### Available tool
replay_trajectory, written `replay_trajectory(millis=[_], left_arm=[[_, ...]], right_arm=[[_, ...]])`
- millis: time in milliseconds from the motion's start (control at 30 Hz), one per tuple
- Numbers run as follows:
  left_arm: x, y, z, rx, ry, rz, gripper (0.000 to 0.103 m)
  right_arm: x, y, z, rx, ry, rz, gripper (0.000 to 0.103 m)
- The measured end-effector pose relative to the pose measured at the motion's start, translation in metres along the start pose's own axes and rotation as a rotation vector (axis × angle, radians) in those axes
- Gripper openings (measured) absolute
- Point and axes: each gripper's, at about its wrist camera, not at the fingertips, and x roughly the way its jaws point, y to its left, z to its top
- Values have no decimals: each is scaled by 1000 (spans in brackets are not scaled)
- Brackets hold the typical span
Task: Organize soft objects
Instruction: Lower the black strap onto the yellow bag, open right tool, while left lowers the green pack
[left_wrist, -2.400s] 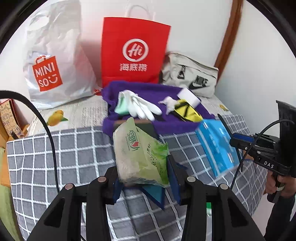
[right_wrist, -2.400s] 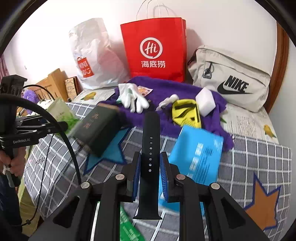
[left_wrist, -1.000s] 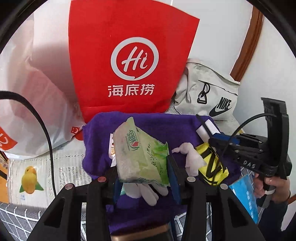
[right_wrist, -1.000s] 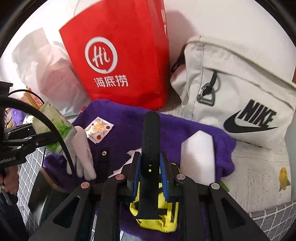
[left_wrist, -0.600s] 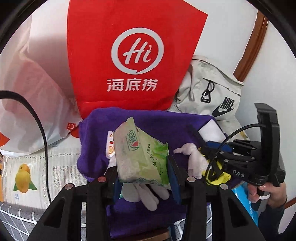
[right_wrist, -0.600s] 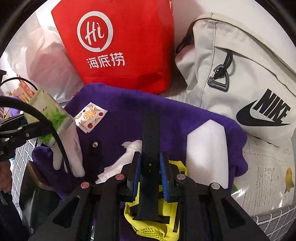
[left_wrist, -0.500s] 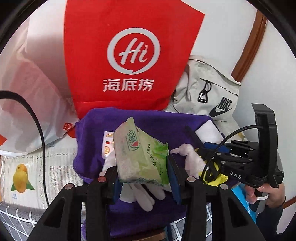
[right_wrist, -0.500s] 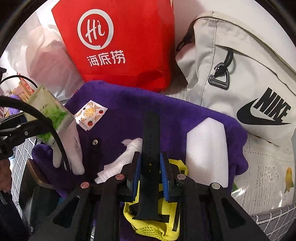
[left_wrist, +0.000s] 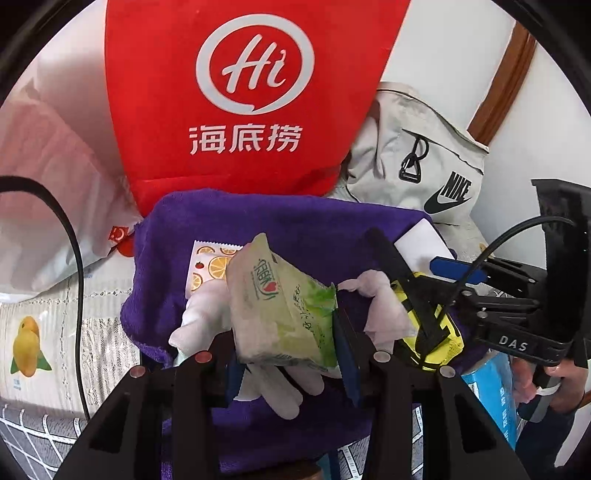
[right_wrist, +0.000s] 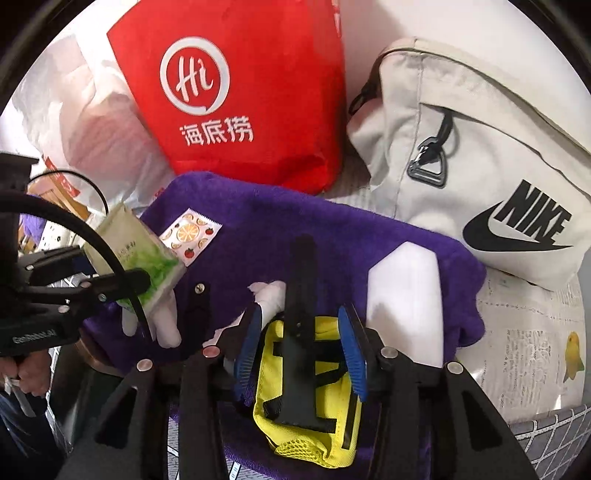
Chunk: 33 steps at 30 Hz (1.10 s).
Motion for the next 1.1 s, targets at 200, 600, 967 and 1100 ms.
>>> replay_trajectory(millis=[200,600,967,1100], left_arm=[[6,3,-1,-13,16,-2,41],[5,5,1,-60,35,-34,55],[-23,4,4,-64,-3,-10,57],[-33,1,4,-59,-15,19,57]], right_arm=[[-4,-3,0,9,-1,-7,44],[-10,1,0,-7,-8,-10,44],[-25,8,1,-13,-33,-16,44],[-34,19,1,-32,-50,8,44]])
